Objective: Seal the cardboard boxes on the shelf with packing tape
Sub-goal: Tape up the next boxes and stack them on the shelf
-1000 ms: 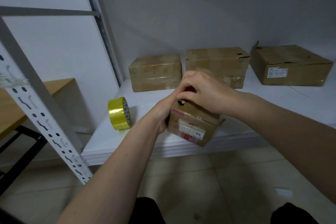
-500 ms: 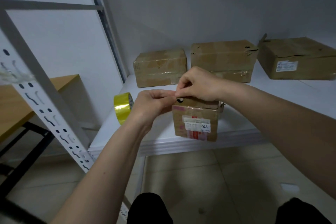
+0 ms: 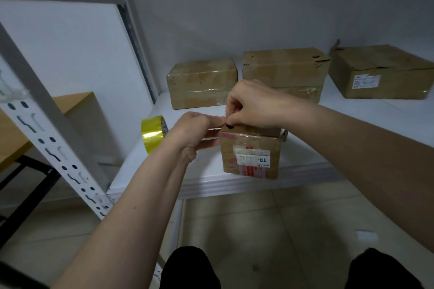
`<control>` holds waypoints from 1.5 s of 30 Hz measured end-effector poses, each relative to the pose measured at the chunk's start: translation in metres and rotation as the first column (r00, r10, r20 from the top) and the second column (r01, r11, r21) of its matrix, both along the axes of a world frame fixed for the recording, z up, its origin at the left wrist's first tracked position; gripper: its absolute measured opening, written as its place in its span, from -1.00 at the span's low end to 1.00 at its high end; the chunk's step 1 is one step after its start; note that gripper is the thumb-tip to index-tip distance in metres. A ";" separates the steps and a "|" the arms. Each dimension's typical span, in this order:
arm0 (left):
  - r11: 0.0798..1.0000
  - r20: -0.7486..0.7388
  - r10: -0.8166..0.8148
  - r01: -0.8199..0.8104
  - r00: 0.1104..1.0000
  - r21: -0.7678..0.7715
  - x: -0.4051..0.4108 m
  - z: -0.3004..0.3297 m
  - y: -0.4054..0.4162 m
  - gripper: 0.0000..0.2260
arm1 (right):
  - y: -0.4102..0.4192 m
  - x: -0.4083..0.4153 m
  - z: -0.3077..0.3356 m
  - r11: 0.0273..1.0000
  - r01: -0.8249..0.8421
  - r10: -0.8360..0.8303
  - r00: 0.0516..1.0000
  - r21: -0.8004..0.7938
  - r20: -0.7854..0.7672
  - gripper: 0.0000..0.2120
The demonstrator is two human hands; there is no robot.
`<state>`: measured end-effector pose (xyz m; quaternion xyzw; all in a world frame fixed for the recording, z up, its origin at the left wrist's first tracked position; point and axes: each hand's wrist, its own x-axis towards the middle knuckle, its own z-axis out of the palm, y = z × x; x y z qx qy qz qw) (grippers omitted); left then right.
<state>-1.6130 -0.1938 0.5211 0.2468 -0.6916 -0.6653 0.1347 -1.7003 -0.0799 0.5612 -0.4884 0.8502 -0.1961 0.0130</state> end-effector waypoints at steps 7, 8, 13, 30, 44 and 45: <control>1.000 -0.010 0.022 -0.022 1.000 0.002 0.000 0.000 0.002 -0.86 | -0.009 0.021 0.005 0.992 0.042 0.003 0.932 0.116 -0.363 -0.70; 1.000 -0.013 0.024 -0.024 1.000 -0.003 0.000 -0.001 0.002 -0.84 | -0.009 0.024 0.005 0.992 0.035 0.017 0.912 0.120 -0.410 -0.65; 0.999 -0.025 0.023 -0.024 0.999 -0.035 0.002 -0.002 0.006 -0.82 | -0.008 0.030 0.007 0.982 0.004 0.087 0.878 0.189 -0.470 -0.63; 1.000 -0.068 0.015 -0.014 0.998 0.022 0.002 -0.008 0.000 -0.92 | 0.018 0.014 -0.003 0.988 -0.138 0.135 0.990 -0.074 -0.040 -0.78; 0.999 -0.098 0.006 -0.001 0.995 0.044 0.000 -0.014 0.003 -0.90 | 0.025 0.009 -0.009 0.973 -0.089 0.081 0.996 -0.211 -0.047 -0.84; 0.998 -0.110 -0.001 0.007 0.994 0.055 0.000 -0.015 0.004 -0.90 | 0.025 0.012 -0.009 0.981 -0.101 0.099 0.995 -0.166 -0.018 -0.86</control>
